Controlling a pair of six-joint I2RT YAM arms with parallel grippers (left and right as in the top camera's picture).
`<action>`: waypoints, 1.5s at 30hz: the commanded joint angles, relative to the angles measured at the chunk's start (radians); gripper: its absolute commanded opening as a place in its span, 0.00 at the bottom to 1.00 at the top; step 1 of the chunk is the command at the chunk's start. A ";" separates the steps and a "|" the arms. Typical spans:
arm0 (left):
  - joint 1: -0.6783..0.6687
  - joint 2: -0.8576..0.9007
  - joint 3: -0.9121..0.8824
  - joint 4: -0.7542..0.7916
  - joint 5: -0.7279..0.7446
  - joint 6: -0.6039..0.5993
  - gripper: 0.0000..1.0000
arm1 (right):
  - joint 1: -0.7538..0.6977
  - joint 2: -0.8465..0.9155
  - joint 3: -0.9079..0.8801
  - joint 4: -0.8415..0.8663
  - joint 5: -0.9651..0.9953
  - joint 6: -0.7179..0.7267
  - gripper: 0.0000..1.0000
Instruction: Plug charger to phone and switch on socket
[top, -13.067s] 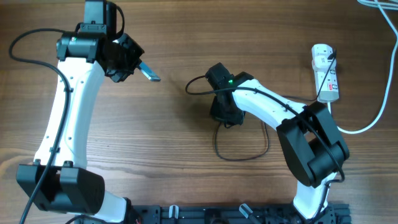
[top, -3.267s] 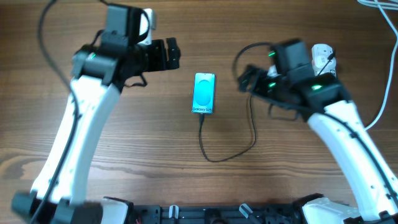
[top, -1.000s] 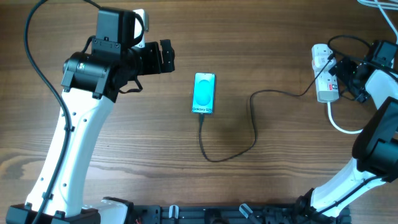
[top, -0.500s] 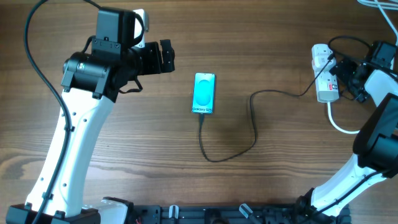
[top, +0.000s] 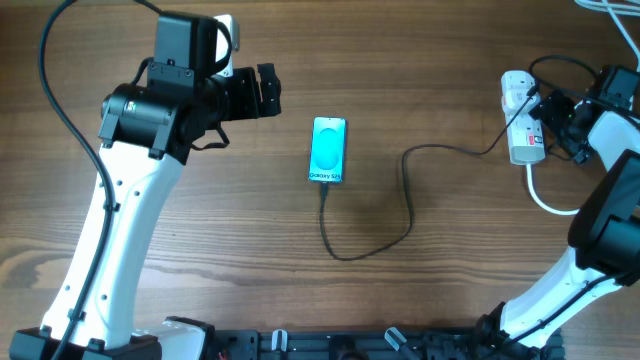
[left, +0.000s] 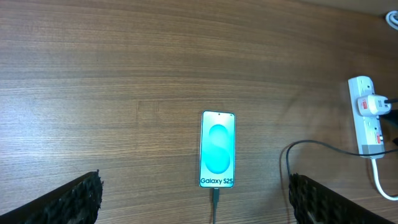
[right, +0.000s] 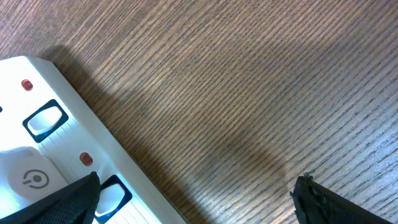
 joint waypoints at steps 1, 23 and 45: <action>0.002 -0.005 -0.006 0.000 -0.016 0.005 1.00 | 0.011 0.033 0.000 -0.029 -0.050 -0.021 1.00; 0.002 -0.005 -0.006 0.000 -0.016 0.005 1.00 | 0.016 0.053 -0.004 -0.048 -0.069 -0.002 1.00; 0.002 -0.005 -0.006 0.000 -0.016 0.005 1.00 | 0.014 -0.154 -0.004 -0.138 -0.054 0.037 1.00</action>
